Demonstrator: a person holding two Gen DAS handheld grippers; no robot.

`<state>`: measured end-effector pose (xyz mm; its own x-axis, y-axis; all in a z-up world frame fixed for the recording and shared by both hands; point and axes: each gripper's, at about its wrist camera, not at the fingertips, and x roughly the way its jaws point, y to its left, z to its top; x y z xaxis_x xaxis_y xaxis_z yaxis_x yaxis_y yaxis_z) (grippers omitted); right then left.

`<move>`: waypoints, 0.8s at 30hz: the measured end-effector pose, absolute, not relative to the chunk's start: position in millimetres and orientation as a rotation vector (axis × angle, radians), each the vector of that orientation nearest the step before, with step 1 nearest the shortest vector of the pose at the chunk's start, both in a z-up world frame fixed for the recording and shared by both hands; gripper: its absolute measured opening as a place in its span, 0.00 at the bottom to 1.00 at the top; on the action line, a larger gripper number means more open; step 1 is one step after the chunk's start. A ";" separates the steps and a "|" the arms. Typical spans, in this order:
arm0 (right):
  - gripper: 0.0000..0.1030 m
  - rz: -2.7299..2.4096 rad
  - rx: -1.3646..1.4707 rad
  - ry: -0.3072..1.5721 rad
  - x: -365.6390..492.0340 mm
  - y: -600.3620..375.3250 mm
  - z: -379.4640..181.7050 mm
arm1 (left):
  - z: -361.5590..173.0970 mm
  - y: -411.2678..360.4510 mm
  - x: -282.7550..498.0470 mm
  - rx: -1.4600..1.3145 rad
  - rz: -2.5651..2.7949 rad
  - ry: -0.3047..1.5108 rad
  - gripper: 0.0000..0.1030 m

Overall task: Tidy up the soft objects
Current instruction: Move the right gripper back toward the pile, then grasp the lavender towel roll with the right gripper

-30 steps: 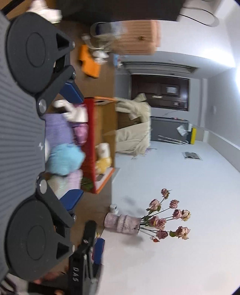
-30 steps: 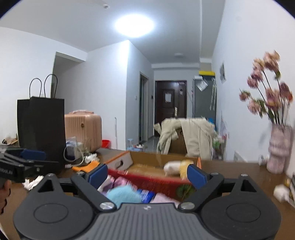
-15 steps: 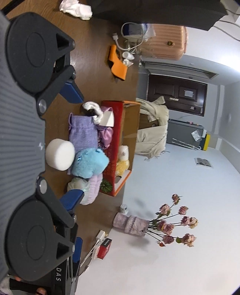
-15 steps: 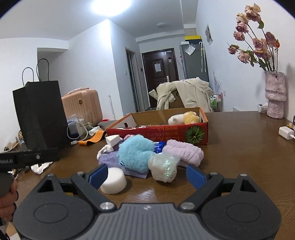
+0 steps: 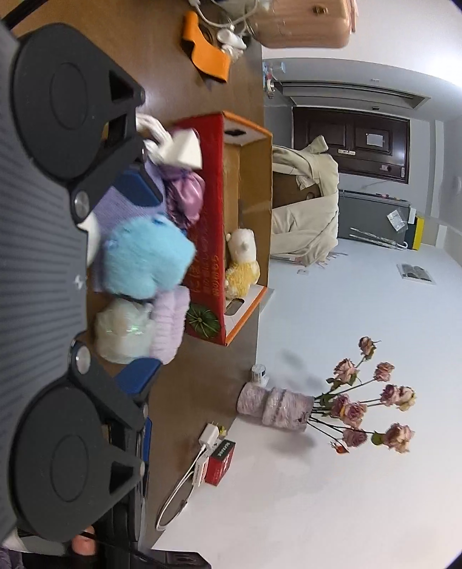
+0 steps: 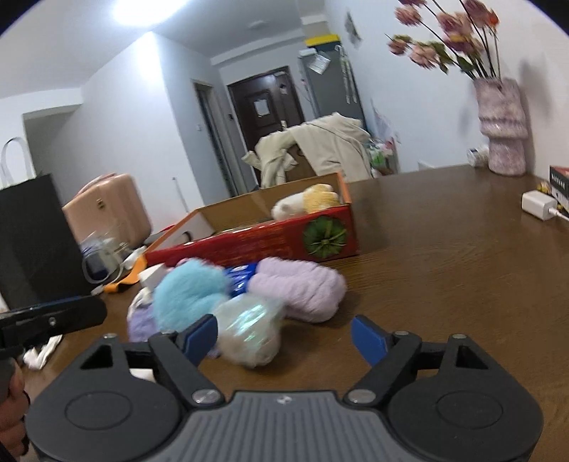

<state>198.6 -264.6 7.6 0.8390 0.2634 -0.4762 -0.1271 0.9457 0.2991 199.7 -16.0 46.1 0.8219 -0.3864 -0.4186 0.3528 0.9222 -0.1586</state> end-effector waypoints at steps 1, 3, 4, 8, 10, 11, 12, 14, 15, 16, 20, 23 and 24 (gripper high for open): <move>0.73 0.211 0.264 0.545 204.9 -266.8 6.8 | 45.2 -20.4 208.5 -0.082 -0.396 0.469 0.83; 0.72 0.227 0.267 0.547 217.8 -270.9 3.5 | 45.1 -28.2 223.6 -0.087 -0.373 0.489 0.68; 0.71 0.225 0.269 0.553 223.7 -272.4 1.3 | 45.7 -32.9 230.6 -0.088 -0.374 0.495 0.66; 0.63 0.226 0.326 0.609 255.3 -282.3 -10.6 | 44.6 -52.6 261.1 -0.101 -0.460 0.549 0.50; 0.59 0.240 0.351 0.633 270.2 -285.3 -17.2 | 39.0 -67.6 280.8 -0.073 -0.484 0.594 0.44; 0.58 0.246 0.352 0.646 275.3 -285.2 -19.7 | 35.4 -75.4 290.7 -0.054 -0.478 0.617 0.43; 0.56 0.256 0.350 0.657 281.4 -284.9 -21.6 | 32.6 -82.7 301.0 -0.037 -0.467 0.642 0.42; 0.48 0.276 0.341 0.661 289.9 -284.5 -22.6 | 25.0 -93.6 320.1 -0.024 -0.467 0.691 0.43; 0.39 0.283 0.333 0.667 294.8 -284.9 -22.5 | 21.3 -97.8 328.7 -0.023 -0.462 0.716 0.43; 0.33 0.289 0.331 0.668 298.3 -286.8 -22.7 | 17.9 -100.4 333.1 -0.022 -0.466 0.723 0.42; 0.30 0.302 0.364 0.665 308.1 -298.3 -26.5 | 11.1 -104.3 345.8 -0.028 -0.455 0.733 0.43; 0.30 0.319 0.410 0.670 313.0 -306.8 -32.1 | 5.9 -103.5 351.3 -0.027 -0.444 0.738 0.43; 0.29 0.326 0.418 0.671 313.5 -307.5 -33.6 | 4.6 -103.5 352.0 -0.027 -0.444 0.737 0.42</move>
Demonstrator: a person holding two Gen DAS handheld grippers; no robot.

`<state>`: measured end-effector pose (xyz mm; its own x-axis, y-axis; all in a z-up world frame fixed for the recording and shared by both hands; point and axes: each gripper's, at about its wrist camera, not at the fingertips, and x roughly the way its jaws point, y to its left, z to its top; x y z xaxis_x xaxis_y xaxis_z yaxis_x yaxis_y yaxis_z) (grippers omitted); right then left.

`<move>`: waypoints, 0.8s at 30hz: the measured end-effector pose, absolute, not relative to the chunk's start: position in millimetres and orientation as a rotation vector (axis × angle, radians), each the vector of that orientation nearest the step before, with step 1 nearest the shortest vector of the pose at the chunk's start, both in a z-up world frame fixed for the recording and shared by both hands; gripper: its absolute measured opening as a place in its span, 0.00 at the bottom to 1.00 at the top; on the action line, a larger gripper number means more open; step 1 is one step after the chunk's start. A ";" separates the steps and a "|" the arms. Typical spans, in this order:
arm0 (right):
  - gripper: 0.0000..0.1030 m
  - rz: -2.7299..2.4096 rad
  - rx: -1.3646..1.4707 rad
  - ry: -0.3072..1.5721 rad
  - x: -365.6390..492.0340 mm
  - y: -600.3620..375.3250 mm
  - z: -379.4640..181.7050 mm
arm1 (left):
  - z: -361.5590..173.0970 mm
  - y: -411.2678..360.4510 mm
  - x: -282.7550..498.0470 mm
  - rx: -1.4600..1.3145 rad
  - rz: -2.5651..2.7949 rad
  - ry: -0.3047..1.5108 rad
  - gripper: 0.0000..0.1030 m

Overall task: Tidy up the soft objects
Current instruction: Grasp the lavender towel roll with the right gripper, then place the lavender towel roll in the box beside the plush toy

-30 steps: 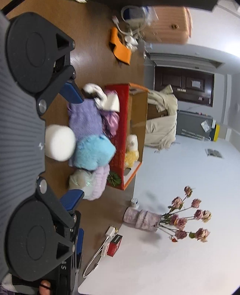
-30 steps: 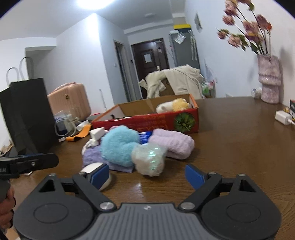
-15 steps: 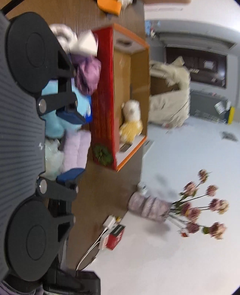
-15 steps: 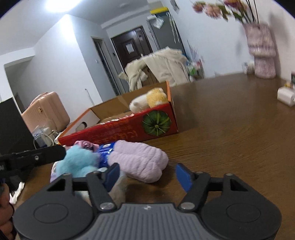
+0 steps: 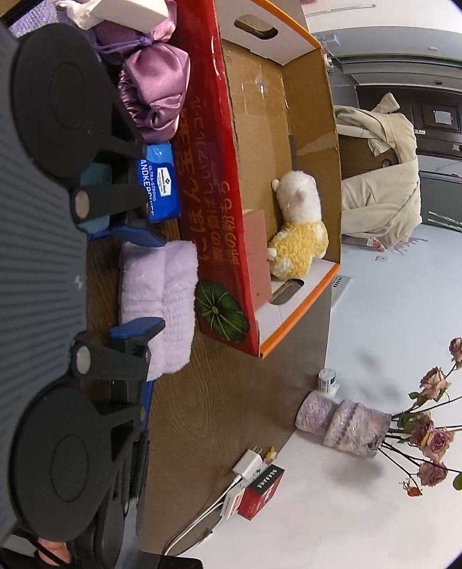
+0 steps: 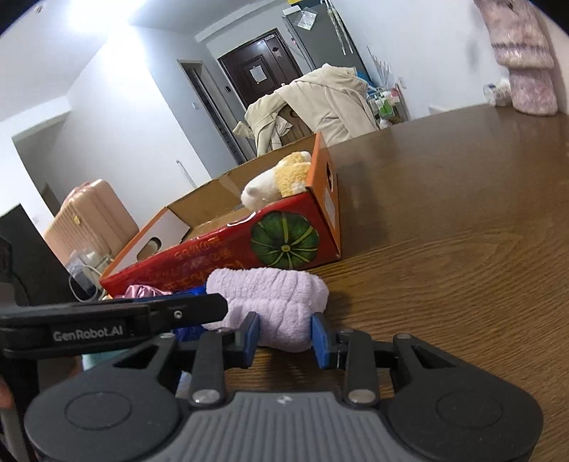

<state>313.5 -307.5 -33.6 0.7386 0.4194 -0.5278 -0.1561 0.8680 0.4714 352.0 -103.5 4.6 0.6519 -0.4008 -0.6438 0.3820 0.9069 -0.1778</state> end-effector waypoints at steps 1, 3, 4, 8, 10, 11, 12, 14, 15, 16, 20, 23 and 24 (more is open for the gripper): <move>0.28 0.332 0.422 0.670 314.4 -307.8 -35.1 | 3.4 -104.0 351.7 -0.024 -0.448 0.728 0.39; 0.28 0.335 0.426 0.670 316.1 -307.4 -36.4 | -1.3 -107.7 350.6 -0.014 -0.466 0.727 0.25; 0.28 0.333 0.423 0.669 315.2 -308.0 -36.7 | -3.5 -110.5 350.2 -0.011 -0.466 0.722 0.24; 0.24 0.331 0.416 0.657 313.2 -307.7 -34.4 | -1.8 -107.8 351.3 -0.038 -0.455 0.724 0.16; 0.22 0.325 0.409 0.645 308.2 -308.8 -30.2 | 5.0 -104.5 346.1 -0.062 -0.451 0.726 0.12; 0.22 0.316 0.399 0.632 304.3 -307.3 -25.4 | 9.9 -103.2 340.4 -0.068 -0.455 0.715 0.11; 0.21 0.310 0.378 0.608 297.5 -305.2 -18.7 | 15.9 -102.1 332.6 -0.068 -0.459 0.697 0.11; 0.21 0.311 0.349 0.565 282.7 -301.9 -5.3 | 31.1 -98.4 312.5 -0.068 -0.463 0.651 0.11; 0.20 0.313 0.342 0.551 274.7 -300.2 1.8 | 37.8 -96.3 303.2 -0.075 -0.466 0.632 0.10; 0.20 0.313 0.333 0.541 267.5 -298.3 8.5 | 46.4 -92.5 291.2 -0.086 -0.467 0.608 0.10; 0.20 0.342 0.295 0.478 233.9 -291.5 39.0 | 75.0 -79.8 247.6 -0.113 -0.474 0.518 0.09; 0.20 0.366 0.272 0.433 213.2 -283.4 58.0 | 89.7 -69.1 218.1 -0.128 -0.468 0.466 0.09; 0.20 0.374 0.265 0.420 206.2 -280.4 63.5 | 93.4 -66.1 209.8 -0.132 -0.465 0.452 0.09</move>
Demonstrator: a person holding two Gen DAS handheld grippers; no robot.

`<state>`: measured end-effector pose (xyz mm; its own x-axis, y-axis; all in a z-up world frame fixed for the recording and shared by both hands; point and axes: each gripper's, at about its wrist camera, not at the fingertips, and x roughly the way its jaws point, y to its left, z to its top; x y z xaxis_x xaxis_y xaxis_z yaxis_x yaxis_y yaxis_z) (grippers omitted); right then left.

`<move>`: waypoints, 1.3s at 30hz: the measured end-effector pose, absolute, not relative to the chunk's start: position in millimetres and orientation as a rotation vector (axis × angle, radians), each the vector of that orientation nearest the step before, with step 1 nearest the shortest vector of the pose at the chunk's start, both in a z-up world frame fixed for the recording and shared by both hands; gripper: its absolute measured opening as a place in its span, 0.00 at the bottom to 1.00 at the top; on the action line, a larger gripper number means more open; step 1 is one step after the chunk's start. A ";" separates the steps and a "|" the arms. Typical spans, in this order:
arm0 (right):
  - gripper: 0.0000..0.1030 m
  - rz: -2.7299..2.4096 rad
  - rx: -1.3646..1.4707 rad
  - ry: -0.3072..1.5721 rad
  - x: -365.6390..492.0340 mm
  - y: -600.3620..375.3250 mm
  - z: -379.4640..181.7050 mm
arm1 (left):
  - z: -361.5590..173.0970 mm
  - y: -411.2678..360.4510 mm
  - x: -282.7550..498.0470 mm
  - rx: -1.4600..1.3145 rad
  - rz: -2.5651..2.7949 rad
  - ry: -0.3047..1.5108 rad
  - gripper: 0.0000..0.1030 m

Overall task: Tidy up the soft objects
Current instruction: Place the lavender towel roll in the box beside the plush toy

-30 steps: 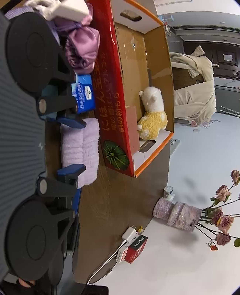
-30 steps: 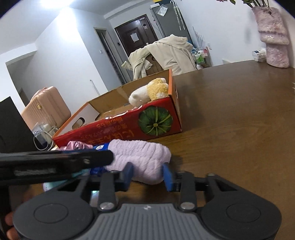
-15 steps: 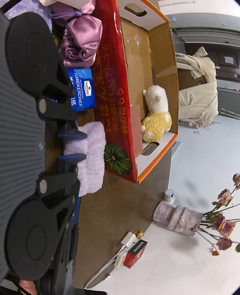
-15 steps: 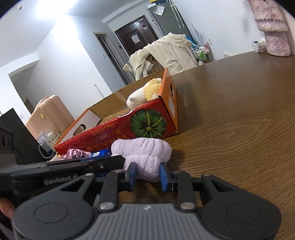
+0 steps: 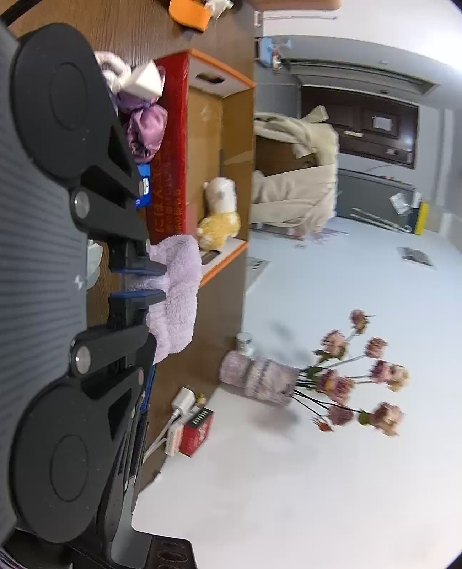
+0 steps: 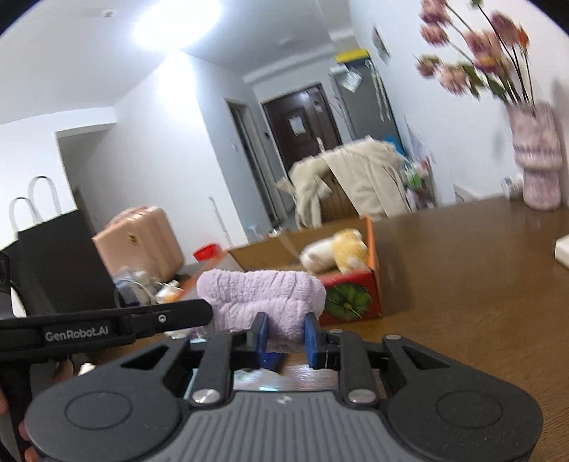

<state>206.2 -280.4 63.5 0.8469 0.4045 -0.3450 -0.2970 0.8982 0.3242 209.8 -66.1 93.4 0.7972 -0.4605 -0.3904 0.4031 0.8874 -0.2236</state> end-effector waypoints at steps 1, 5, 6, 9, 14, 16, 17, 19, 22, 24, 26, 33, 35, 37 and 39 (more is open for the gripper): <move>0.20 0.381 0.259 0.410 200.3 -277.7 67.5 | 97.3 -63.1 201.6 -0.136 -0.462 0.440 0.09; 0.20 0.402 0.242 0.388 181.9 -264.6 78.3 | 103.7 -50.0 178.9 -0.150 -0.448 0.412 0.08; 0.20 0.406 0.238 0.384 178.0 -261.7 79.7 | 104.6 -47.2 174.8 -0.153 -0.444 0.406 0.08; 0.20 0.413 0.223 0.376 168.6 -253.5 83.1 | 105.5 -37.9 168.2 -0.164 -0.444 0.395 0.08; 0.20 0.408 0.183 0.365 169.0 -241.2 88.0 | 105.0 -26.1 177.8 -0.200 -0.458 0.387 0.08; 0.20 0.404 0.169 0.364 179.7 -239.5 91.7 | 108.5 -23.0 195.4 -0.208 -0.469 0.389 0.08; 0.20 0.403 0.161 0.360 188.2 -238.2 95.0 | 109.9 -21.0 204.9 -0.211 -0.476 0.390 0.08; 0.20 0.400 0.138 0.348 208.0 -235.5 101.8 | 112.2 -18.6 230.4 -0.217 -0.478 0.398 0.08; 0.20 0.407 0.126 0.359 255.7 -232.8 107.8 | 115.3 -17.6 278.2 -0.221 -0.479 0.428 0.08; 0.20 0.413 0.132 0.384 292.9 -232.4 109.6 | 116.4 -16.5 319.4 -0.232 -0.474 0.465 0.08; 0.20 0.413 0.137 0.417 333.8 -232.2 109.0 | 113.0 -15.4 361.1 -0.242 -0.471 0.512 0.08; 0.20 0.359 0.026 0.561 451.2 -217.9 73.4 | 74.3 -23.2 477.7 -0.254 -0.452 0.670 0.07; 0.20 0.355 0.025 0.622 475.1 -217.4 60.2 | 62.0 -29.1 499.2 -0.256 -0.451 0.704 0.07; 0.11 0.361 0.030 0.687 492.2 -217.0 47.3 | 51.1 -36.3 511.1 -0.233 -0.438 0.727 0.07; 0.11 0.324 0.000 0.718 498.9 -213.8 38.4 | 43.0 -41.0 517.5 -0.213 -0.415 0.735 0.07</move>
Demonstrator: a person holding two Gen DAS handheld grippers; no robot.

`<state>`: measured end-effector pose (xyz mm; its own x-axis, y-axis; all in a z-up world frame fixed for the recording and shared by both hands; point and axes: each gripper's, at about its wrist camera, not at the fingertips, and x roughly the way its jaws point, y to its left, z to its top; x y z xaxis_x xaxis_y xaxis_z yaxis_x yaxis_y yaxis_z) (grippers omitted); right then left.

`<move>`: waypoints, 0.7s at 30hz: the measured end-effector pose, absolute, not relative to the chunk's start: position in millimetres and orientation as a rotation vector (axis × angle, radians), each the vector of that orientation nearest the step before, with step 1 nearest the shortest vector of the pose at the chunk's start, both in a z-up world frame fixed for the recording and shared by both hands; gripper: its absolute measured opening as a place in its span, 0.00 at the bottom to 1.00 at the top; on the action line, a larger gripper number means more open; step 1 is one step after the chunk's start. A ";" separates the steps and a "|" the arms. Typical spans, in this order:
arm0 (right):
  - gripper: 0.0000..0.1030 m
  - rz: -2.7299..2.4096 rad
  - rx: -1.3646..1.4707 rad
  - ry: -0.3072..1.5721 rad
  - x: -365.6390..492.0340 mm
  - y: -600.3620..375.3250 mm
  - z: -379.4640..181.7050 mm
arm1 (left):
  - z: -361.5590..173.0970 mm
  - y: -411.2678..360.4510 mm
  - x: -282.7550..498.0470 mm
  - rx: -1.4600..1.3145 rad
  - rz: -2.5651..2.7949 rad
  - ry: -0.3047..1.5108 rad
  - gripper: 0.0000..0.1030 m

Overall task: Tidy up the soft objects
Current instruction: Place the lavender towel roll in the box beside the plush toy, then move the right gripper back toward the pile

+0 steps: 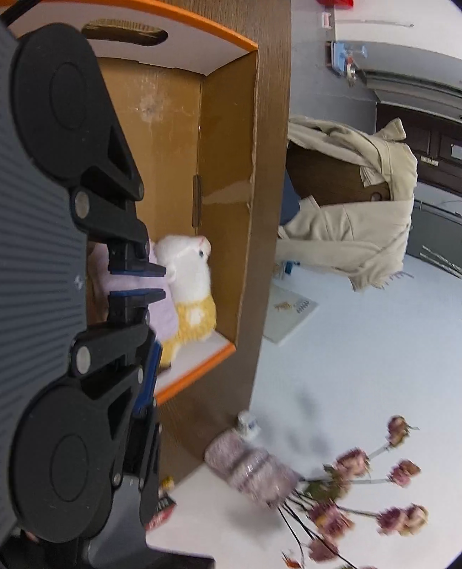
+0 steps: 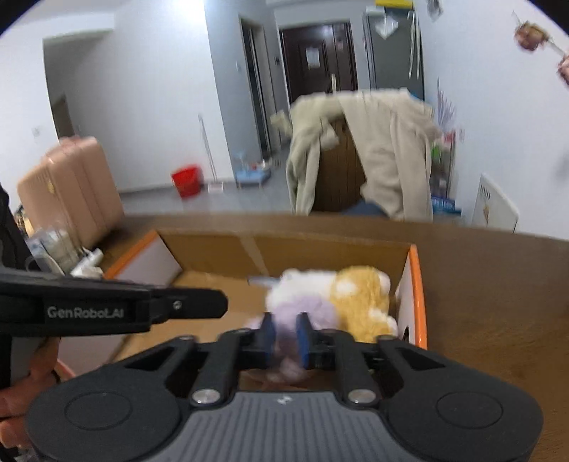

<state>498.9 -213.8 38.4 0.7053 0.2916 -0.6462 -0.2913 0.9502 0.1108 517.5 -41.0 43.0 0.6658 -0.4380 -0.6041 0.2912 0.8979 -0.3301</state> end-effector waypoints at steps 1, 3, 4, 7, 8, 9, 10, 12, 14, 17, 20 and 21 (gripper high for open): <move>0.11 0.311 -0.017 0.739 501.3 -212.2 34.5 | 38.2 -41.9 520.0 -0.211 -0.410 0.748 0.08; 0.14 0.309 -0.012 0.777 506.2 -213.1 28.8 | 33.2 -39.7 518.5 -0.221 -0.411 0.758 0.09; 0.14 0.313 -0.012 0.800 508.3 -213.6 25.8 | 33.6 -39.2 516.8 -0.218 -0.414 0.760 0.09; 0.16 0.346 0.024 0.824 508.3 -217.9 21.7 | 41.1 -36.3 506.2 -0.197 -0.404 0.749 0.11; 0.17 0.332 0.026 0.825 508.1 -219.3 22.2 | 45.4 -34.6 502.0 -0.192 -0.398 0.744 0.18; 0.23 0.316 0.026 0.822 506.2 -221.7 25.5 | 51.2 -31.8 496.6 -0.185 -0.393 0.735 0.25; 0.28 0.308 0.031 0.809 501.4 -224.9 30.4 | 57.3 -29.3 490.0 -0.174 -0.389 0.722 0.28; 0.35 0.309 0.046 0.773 491.9 -231.3 47.2 | 73.8 -21.7 473.3 -0.146 -0.382 0.684 0.36; 0.40 0.308 0.045 0.726 477.8 -238.4 69.1 | 91.8 -13.3 454.6 -0.124 -0.375 0.645 0.41; 0.44 0.296 0.038 0.661 455.3 -250.0 102.0 | 116.6 -0.2 422.1 -0.090 -0.353 0.590 0.50; 0.44 0.286 0.028 0.592 421.2 -263.1 135.8 | 138.4 14.3 386.4 -0.066 -0.328 0.542 0.53; 0.46 0.284 0.025 0.574 410.4 -265.9 143.7 | 144.0 18.1 376.5 -0.061 -0.322 0.529 0.56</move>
<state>410.4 -265.9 143.7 0.8020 0.2715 -0.5321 -0.2579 0.9608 0.1015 376.5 18.1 144.0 0.8144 -0.3175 -0.4856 0.2864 0.9479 -0.1395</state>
